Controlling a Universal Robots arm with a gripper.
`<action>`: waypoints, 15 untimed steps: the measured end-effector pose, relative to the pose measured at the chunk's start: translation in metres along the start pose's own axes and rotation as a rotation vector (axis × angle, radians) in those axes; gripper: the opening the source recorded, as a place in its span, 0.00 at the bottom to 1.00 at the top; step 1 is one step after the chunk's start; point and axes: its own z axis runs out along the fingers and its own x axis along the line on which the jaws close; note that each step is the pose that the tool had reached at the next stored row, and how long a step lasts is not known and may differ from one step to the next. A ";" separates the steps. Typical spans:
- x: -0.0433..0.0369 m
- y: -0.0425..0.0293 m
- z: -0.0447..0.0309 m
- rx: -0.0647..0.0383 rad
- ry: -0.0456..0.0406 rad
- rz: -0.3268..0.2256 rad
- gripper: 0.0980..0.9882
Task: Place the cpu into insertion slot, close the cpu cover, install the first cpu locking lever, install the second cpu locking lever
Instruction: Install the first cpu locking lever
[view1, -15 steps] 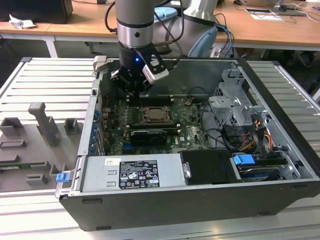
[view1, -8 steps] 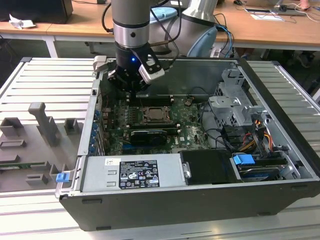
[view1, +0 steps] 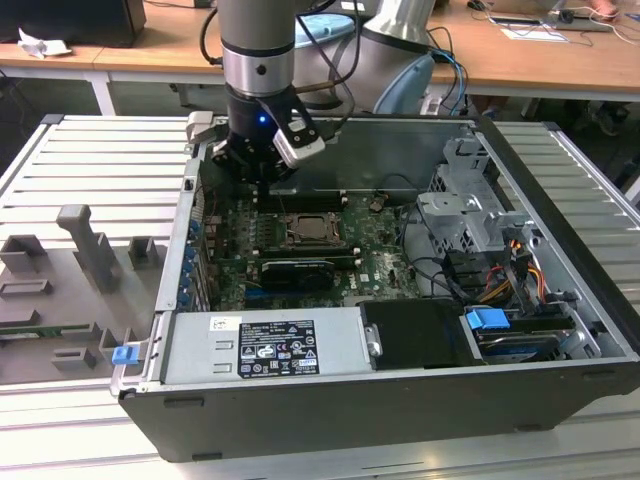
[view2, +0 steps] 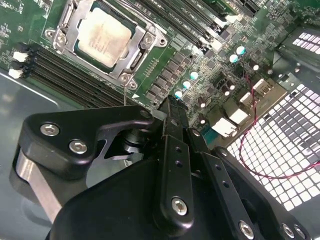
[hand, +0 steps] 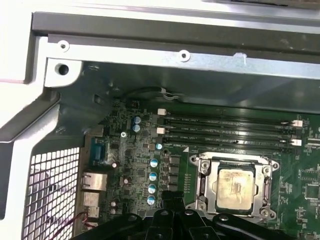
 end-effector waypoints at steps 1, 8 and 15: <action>0.0005 0.0003 0.0003 0.000 -0.0002 0.000 0.01; 0.0024 0.0049 0.0014 0.000 -0.0004 0.000 0.01; -0.0003 0.0142 0.0054 0.001 -0.0010 0.016 0.01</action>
